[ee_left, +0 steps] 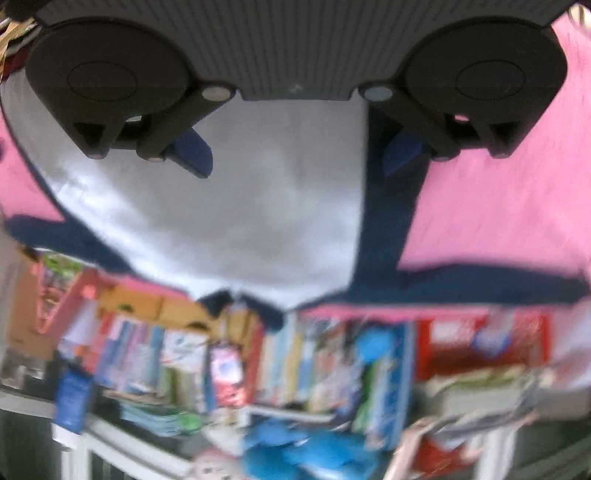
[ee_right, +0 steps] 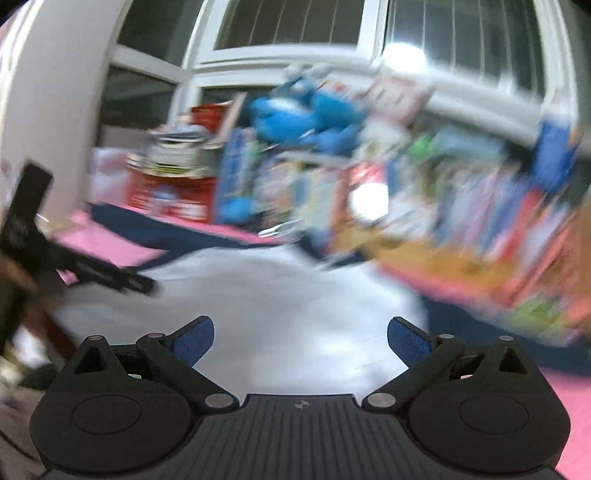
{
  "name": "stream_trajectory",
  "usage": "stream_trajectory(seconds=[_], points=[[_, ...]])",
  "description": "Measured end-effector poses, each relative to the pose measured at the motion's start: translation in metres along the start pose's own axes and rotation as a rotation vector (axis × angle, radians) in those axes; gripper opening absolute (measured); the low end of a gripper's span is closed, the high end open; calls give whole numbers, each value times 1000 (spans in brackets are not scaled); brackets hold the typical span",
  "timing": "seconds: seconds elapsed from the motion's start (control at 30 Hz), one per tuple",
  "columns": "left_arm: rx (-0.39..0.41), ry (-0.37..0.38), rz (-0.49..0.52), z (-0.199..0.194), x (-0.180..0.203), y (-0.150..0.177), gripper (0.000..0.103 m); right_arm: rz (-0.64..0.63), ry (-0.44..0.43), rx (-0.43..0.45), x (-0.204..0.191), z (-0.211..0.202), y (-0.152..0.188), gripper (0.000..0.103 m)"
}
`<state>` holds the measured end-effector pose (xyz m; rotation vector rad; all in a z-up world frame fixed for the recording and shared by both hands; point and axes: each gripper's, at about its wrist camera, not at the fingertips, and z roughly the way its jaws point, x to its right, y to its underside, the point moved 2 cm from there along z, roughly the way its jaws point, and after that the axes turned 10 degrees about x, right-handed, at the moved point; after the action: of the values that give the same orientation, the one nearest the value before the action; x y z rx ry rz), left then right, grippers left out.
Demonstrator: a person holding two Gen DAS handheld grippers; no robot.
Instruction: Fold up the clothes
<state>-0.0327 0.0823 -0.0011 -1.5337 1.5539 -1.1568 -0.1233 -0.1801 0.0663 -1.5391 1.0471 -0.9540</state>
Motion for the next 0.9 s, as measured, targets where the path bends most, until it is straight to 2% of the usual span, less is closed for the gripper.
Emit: stream_trajectory(seconds=[0.07, 0.13, 0.3, 0.37, 0.47, 0.57, 0.73, 0.83, 0.9], points=[[-12, -56, 6, 0, -6, 8, 99, 88, -33, -29, -21, 19, 13, 101], [-5, -82, -7, -8, -14, 10, 100, 112, -39, -21, -39, 29, 19, 100], [117, -130, -138, -51, -55, -1, 99, 76, 9, -19, -55, 40, 27, 100], [106, -148, -117, -64, -68, 2, 99, 58, 55, -47, -50, 46, 34, 100], [78, -164, -72, -80, -87, 7, 99, 103, 81, -95, -43, 58, 46, 101], [30, -126, 37, -95, -84, 19, 99, 133, 104, -123, -40, 70, 51, 102], [-42, 31, 277, -106, -43, 48, 99, 122, 154, -148, -42, 92, 50, 102], [-53, 107, 344, -98, -19, 59, 99, 127, 164, -156, -41, 94, 51, 102], [-27, 129, 359, -90, -9, 58, 99, 126, 165, -152, -41, 92, 52, 102]])
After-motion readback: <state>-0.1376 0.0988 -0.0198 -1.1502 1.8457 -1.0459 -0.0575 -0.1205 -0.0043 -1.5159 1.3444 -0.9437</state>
